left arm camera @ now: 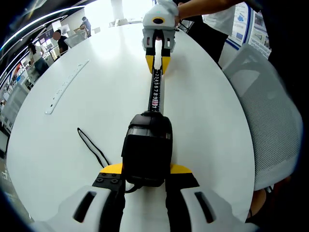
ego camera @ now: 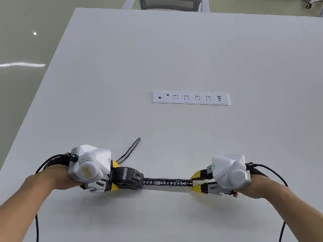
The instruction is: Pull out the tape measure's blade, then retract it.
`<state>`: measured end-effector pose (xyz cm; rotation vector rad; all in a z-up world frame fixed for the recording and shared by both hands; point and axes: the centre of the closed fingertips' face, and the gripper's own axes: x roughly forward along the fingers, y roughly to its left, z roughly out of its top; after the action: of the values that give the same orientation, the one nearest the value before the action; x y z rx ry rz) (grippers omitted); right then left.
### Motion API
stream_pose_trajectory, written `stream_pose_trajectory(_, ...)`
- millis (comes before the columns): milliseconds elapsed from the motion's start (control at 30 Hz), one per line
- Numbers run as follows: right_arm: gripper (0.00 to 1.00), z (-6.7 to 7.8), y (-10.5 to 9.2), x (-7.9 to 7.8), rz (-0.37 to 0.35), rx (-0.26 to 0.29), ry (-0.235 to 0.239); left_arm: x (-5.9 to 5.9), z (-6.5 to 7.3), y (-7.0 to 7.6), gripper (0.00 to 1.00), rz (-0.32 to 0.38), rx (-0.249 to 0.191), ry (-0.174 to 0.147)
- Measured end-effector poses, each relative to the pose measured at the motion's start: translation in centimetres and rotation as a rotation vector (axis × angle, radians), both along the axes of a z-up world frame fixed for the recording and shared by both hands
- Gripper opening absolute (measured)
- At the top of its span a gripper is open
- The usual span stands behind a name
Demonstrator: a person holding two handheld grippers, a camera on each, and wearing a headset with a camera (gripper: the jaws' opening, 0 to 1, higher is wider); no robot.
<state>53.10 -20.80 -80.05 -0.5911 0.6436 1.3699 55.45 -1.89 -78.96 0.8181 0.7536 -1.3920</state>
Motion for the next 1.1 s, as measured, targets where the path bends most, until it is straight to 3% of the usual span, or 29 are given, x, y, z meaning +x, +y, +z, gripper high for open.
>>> stream_pose_trajectory(1100, 0.11, 0.2, -1.6, -0.3, -0.011, -0.006, 0.005, 0.0, 0.0, 0.0, 0.28, 0.001, 0.007, 0.002)
